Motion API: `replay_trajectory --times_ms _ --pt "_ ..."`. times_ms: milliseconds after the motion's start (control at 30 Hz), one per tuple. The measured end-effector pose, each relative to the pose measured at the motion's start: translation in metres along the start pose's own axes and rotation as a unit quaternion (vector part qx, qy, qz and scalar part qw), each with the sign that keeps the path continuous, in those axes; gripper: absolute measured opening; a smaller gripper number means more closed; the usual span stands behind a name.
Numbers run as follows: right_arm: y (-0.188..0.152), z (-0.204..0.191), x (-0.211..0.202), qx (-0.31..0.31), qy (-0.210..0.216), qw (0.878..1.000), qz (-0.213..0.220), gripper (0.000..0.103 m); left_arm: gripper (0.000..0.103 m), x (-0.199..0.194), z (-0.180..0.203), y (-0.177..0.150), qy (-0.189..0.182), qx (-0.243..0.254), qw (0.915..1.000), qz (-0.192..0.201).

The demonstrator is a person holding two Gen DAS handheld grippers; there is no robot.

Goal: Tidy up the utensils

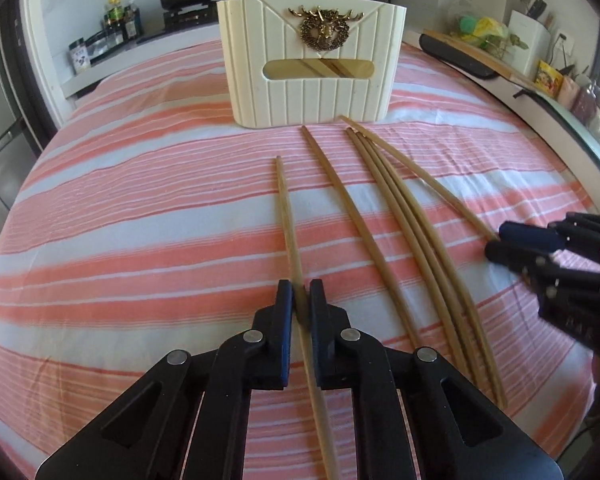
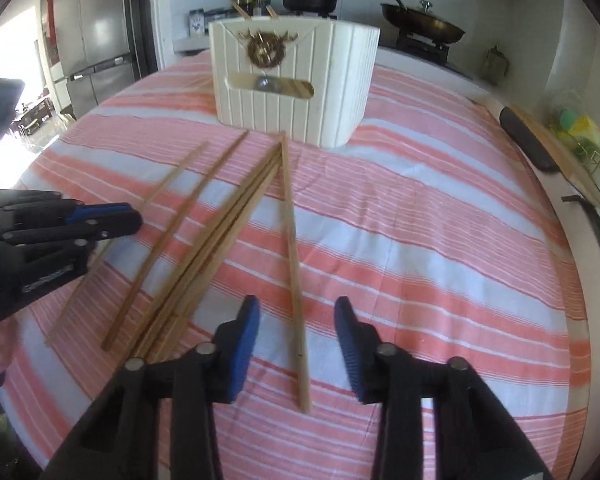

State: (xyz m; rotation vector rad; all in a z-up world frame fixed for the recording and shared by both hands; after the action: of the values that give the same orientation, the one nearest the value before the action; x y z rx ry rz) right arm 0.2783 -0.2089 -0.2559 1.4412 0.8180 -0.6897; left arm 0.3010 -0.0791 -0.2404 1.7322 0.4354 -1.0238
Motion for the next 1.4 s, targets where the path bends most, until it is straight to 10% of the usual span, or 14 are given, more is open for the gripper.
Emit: replay_trajectory --times_ms 67,567,733,1400 --pt "0.0 0.006 -0.002 0.022 0.004 1.0 -0.004 0.008 0.006 -0.004 -0.008 -0.008 0.004 -0.002 1.0 -0.002" --pt "-0.08 0.044 -0.071 0.119 -0.041 0.992 0.025 0.008 0.01 -0.032 -0.032 -0.051 0.007 -0.01 0.9999 -0.001" --pt "-0.076 0.053 -0.089 0.134 -0.042 0.988 0.07 0.047 0.07 -0.043 -0.03 -0.055 -0.016 -0.031 0.9992 0.018" --pt "-0.062 0.047 -0.071 0.087 -0.014 0.996 -0.005 0.047 0.075 -0.032 -0.041 -0.057 -0.019 0.001 0.9995 -0.027"
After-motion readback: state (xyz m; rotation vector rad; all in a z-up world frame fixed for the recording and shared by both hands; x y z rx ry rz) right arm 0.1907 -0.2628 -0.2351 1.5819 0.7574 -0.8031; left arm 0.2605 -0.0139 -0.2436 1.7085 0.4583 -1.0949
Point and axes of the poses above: each gripper's, at about its wrist camera, not at the fingertips, and x roughly the way its jaws point, z to its right, y to its top, the point moved 7 cm from there along x, roughly the way its jaws point, and after that the axes turned 12 degrees about x, right-handed, at the moved point
